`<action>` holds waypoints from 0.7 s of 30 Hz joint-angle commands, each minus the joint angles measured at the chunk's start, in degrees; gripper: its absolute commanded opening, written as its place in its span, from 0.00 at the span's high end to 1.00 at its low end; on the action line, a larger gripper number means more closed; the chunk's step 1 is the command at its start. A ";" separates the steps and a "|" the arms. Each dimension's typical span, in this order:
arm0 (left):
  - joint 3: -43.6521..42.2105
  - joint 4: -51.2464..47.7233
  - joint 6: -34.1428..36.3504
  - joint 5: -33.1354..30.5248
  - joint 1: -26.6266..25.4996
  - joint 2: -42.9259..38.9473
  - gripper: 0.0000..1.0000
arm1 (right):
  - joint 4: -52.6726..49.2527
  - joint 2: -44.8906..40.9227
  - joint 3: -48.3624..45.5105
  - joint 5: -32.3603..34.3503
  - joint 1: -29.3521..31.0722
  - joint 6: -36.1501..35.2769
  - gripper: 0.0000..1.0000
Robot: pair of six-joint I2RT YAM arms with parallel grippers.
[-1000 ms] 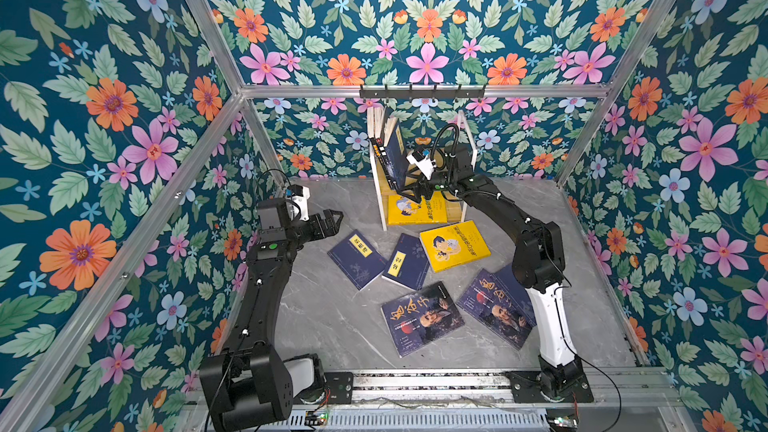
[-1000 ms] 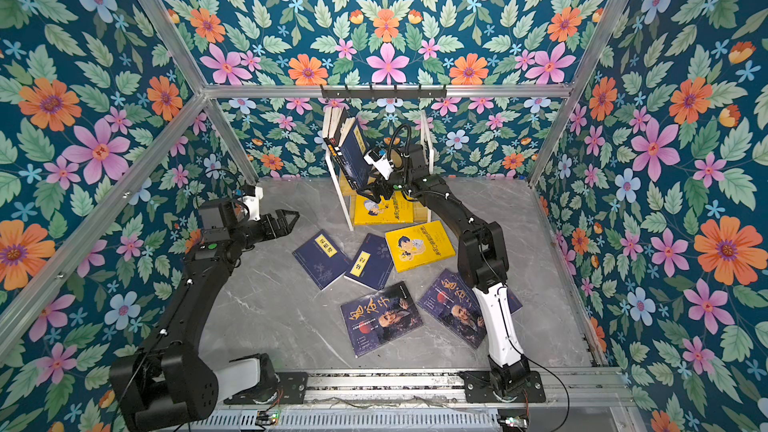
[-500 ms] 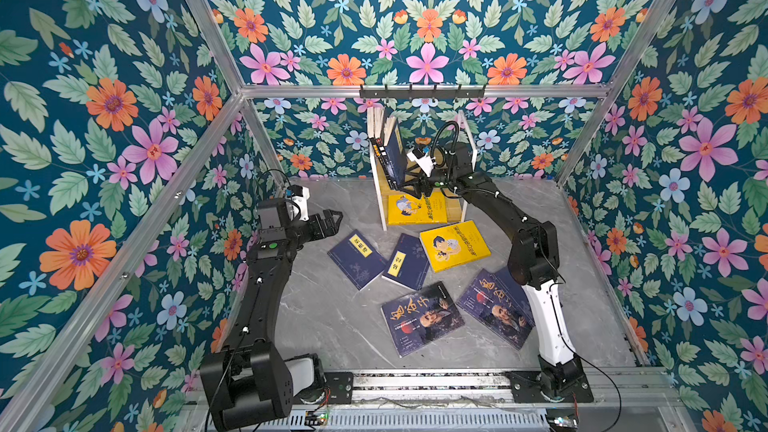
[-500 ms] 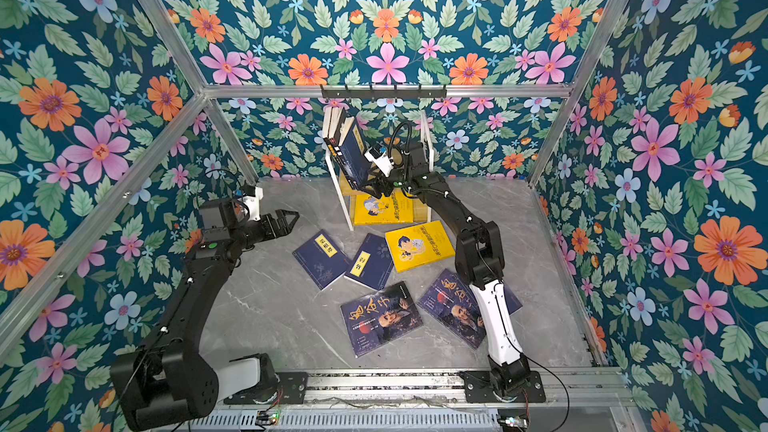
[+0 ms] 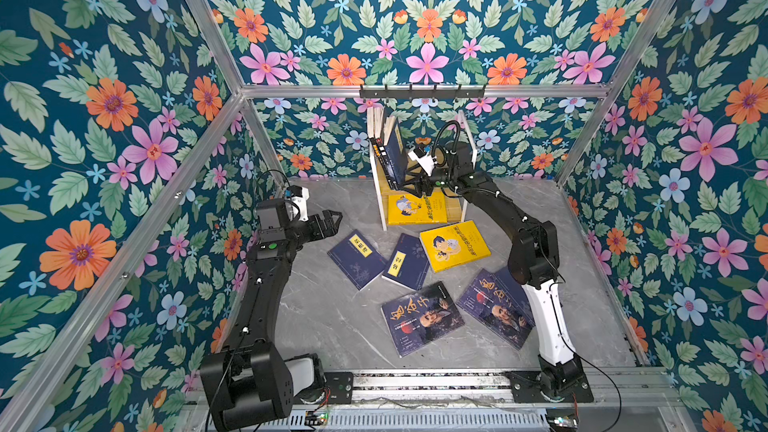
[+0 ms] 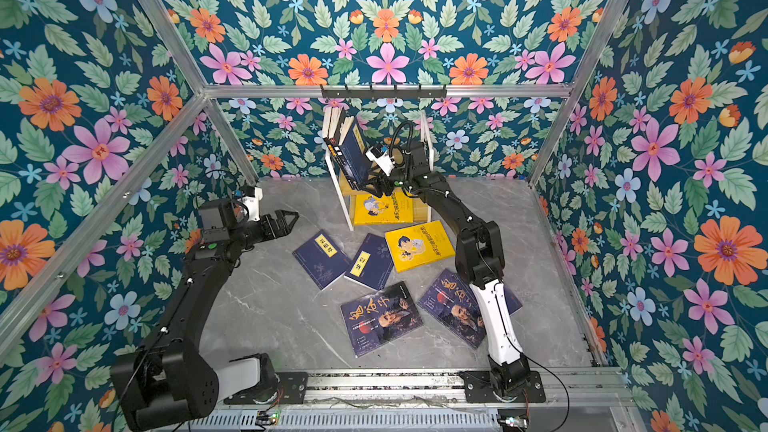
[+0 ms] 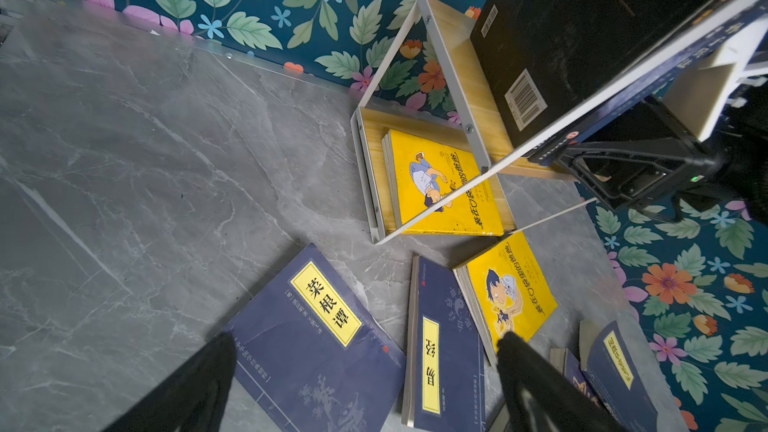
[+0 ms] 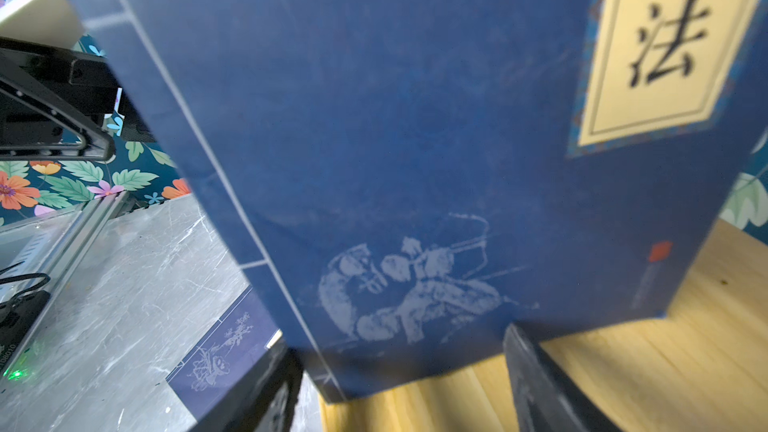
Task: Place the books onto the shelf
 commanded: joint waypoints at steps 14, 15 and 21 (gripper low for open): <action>-2.90 -3.53 12.36 6.68 -5.01 0.42 0.01 | 15.61 -35.86 -49.15 9.54 1.63 -0.46 0.12; -2.67 -4.67 13.17 6.07 -5.85 0.70 0.01 | 15.65 -38.85 -52.89 11.32 2.54 -1.48 0.12; -3.20 -8.39 17.28 7.54 -11.70 1.24 0.04 | 13.48 -55.17 -70.94 21.22 10.47 -9.55 0.11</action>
